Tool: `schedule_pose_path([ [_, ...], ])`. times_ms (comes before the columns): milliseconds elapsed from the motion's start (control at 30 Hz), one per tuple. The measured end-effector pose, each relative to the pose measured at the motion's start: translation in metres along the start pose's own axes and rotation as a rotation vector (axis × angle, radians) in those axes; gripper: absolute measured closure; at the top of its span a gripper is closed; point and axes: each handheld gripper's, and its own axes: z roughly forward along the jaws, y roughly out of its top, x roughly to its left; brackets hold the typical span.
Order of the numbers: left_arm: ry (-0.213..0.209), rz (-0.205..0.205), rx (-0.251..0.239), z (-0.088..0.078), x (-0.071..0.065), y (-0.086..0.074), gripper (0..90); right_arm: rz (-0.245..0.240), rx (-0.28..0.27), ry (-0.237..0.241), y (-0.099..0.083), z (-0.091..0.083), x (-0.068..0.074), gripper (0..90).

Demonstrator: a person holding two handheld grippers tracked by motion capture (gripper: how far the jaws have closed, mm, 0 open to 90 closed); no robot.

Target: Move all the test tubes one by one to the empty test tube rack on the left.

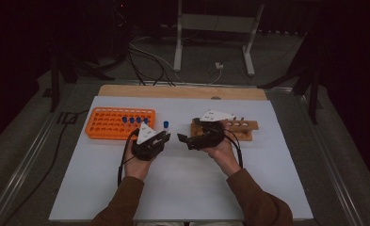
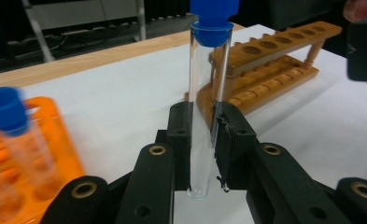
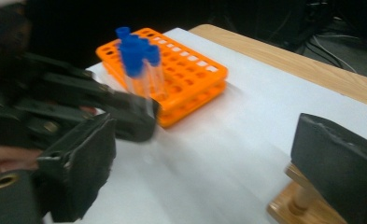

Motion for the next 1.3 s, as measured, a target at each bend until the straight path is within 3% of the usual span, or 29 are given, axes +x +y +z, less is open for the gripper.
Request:
schedule_pose_path([
  [667,0.072,-0.066,-0.059,-0.048,0.041,-0.006,78.1,0.047,-0.025,-0.109,-0.022,-0.033,-0.027,0.0],
  [1300,0.148,-0.106,-0.085,-0.071,0.074,-0.004,78.1,0.075,-0.046,-0.161,-0.041,-0.064,-0.045,0.0],
])
